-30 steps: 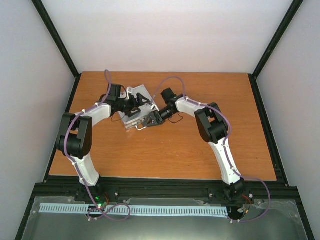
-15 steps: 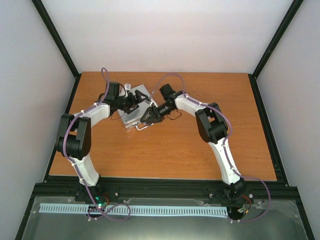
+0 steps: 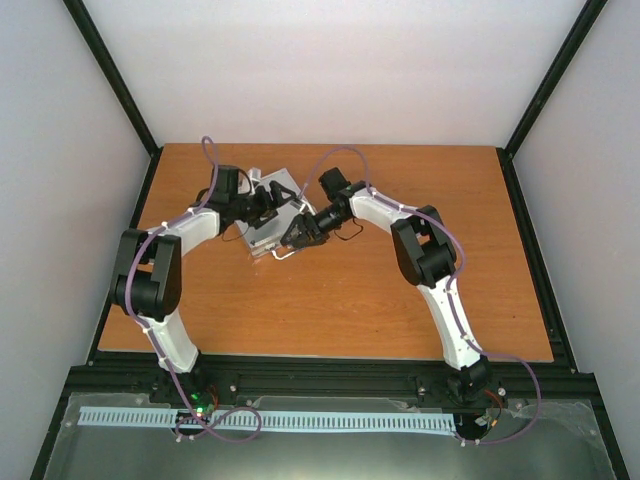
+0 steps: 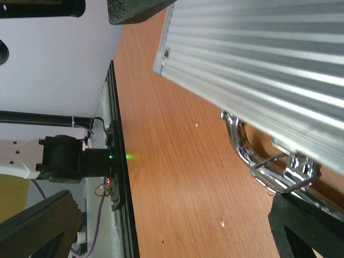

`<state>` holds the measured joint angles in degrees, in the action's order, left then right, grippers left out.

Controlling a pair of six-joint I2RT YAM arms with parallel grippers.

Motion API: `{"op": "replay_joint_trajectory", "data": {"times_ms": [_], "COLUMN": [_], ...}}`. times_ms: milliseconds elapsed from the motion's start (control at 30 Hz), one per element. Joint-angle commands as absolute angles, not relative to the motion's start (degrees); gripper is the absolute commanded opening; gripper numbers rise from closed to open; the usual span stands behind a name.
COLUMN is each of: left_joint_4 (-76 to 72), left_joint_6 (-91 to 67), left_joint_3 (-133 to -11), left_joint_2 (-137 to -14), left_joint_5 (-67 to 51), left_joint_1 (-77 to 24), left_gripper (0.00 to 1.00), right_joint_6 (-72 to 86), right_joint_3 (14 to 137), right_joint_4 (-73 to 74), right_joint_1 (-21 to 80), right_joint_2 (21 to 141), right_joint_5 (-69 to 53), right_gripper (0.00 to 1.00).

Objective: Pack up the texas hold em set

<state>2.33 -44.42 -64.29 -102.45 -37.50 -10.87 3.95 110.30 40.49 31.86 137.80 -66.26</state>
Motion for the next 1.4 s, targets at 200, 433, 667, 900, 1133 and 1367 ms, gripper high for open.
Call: {"op": "replay_joint_trajectory", "data": {"times_ms": [200,433,667,900,1133,1367], "left_joint_4": [15.5,15.2,14.5,14.7,15.4,16.3], "left_joint_6": [-41.7,-41.5,-41.7,-41.7,-41.3,-40.7], "left_joint_3": [-60.0,-59.1,-57.5,-57.0,-57.2,-57.3], "left_joint_2": [-106.1,-107.3,-108.5,-109.6,-109.5,-109.0], "left_joint_5": [-39.8,-38.4,-37.2,-36.8,-36.7,-36.2], "left_joint_1": [-12.9,-12.9,-12.9,-12.9,-12.9,-12.9], "left_gripper": [1.0,1.0,1.0,1.0,1.0,1.0], "right_joint_6": [-1.0,-0.4,-1.0,-2.7,-3.5,-1.0], "right_joint_3": [101.3,105.4,105.6,106.4,110.5,110.2], "right_joint_4": [28.1,28.6,29.9,32.2,34.9,33.0], "right_joint_1": [30.9,31.0,31.7,34.2,36.2,37.2], "right_joint_2": [125.7,128.6,127.8,124.6,128.3,130.7], "right_joint_5": [-67.5,-65.5,-59.4,-52.7,-54.0,-59.6], "right_gripper": [0.97,0.97,0.97,0.98,0.99,0.99]}}
